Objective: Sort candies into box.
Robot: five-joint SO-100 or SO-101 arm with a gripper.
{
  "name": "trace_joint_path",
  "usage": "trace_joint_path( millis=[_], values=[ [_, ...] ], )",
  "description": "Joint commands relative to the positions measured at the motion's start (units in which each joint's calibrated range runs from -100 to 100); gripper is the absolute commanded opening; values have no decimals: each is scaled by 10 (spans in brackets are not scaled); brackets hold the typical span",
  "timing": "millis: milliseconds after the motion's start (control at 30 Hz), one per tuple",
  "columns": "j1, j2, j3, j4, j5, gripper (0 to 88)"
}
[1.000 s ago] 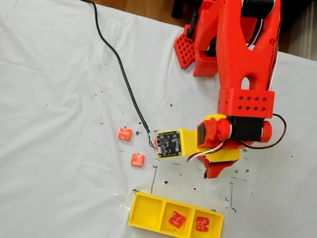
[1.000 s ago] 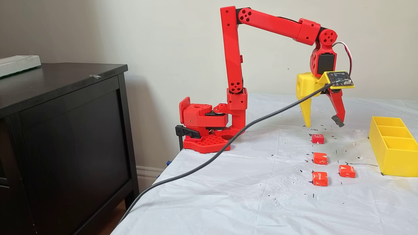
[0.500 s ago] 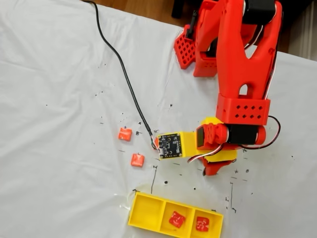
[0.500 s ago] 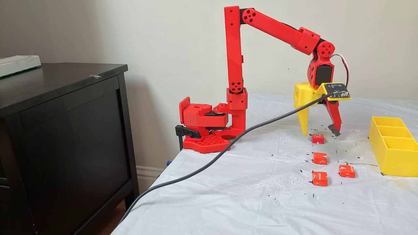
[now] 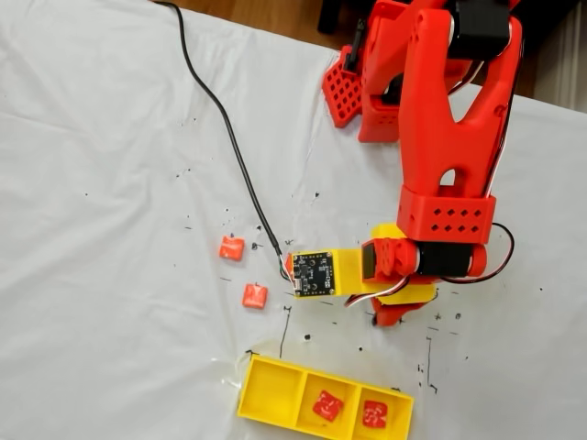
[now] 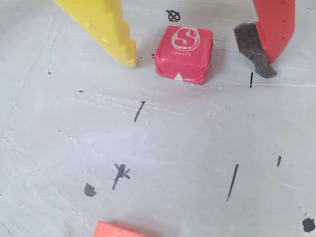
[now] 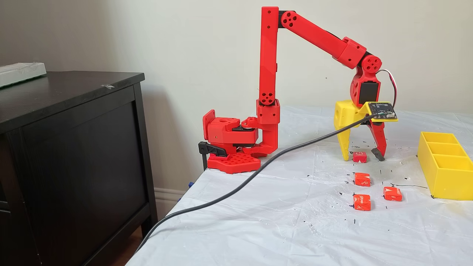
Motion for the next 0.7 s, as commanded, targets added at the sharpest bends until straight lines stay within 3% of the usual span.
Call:
trace_joint_path(
  millis=[0, 133, 167, 433, 667],
  values=[
    [-8, 10, -31, -3, -2, 270],
    [-9, 22, -42, 5, -5, 50],
    [-10, 25, -45, 9, -5, 36],
    [-9, -1, -52, 32, -3, 2],
    [8, -90, -117, 131, 1, 2]
  ],
)
